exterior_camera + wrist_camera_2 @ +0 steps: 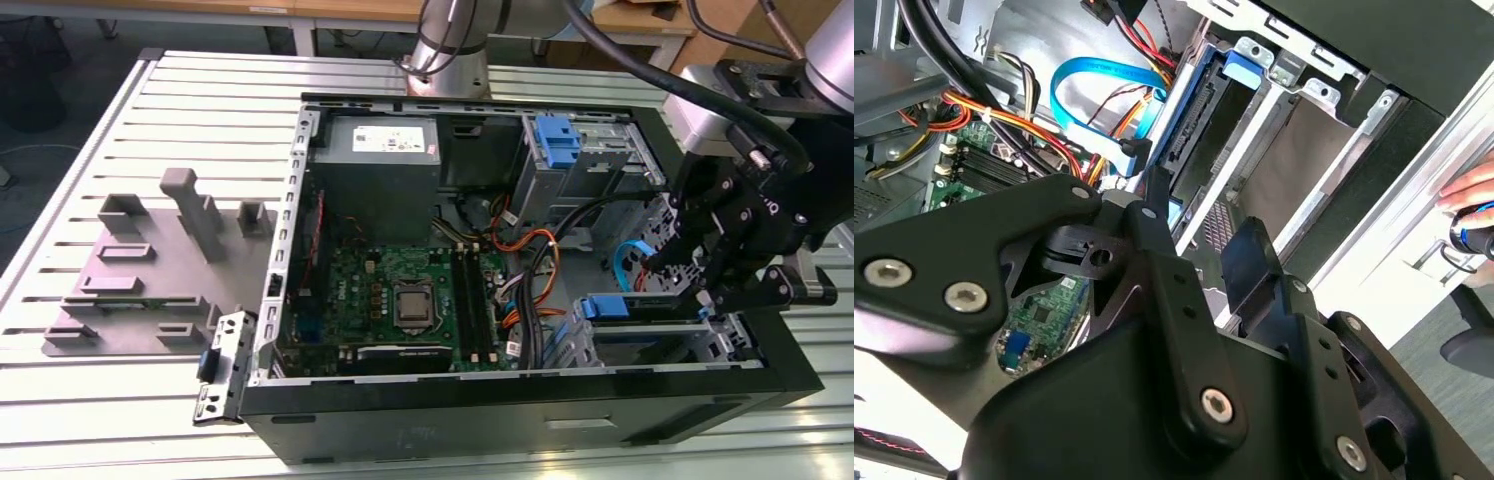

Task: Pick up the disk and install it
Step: 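Insert the disk into the insertion slot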

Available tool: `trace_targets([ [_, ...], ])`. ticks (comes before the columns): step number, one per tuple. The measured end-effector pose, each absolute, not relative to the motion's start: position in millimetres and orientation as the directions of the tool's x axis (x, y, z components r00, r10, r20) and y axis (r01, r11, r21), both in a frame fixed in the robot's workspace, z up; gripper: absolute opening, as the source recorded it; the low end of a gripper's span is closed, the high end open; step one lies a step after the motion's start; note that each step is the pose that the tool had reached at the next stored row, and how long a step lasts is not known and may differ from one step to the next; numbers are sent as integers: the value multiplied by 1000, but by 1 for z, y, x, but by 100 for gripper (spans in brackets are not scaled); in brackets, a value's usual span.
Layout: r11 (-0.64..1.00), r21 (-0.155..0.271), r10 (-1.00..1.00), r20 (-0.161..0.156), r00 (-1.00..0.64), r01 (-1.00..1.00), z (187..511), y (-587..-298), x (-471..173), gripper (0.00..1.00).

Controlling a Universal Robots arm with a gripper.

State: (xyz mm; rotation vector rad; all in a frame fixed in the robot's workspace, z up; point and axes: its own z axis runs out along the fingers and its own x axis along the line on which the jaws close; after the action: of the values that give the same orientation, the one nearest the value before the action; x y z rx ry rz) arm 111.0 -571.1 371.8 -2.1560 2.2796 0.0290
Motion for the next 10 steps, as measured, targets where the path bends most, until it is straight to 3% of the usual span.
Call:
trace_targets([
  [10,56,11,-998,-16,-56,-998,372,-569,111,48],
])
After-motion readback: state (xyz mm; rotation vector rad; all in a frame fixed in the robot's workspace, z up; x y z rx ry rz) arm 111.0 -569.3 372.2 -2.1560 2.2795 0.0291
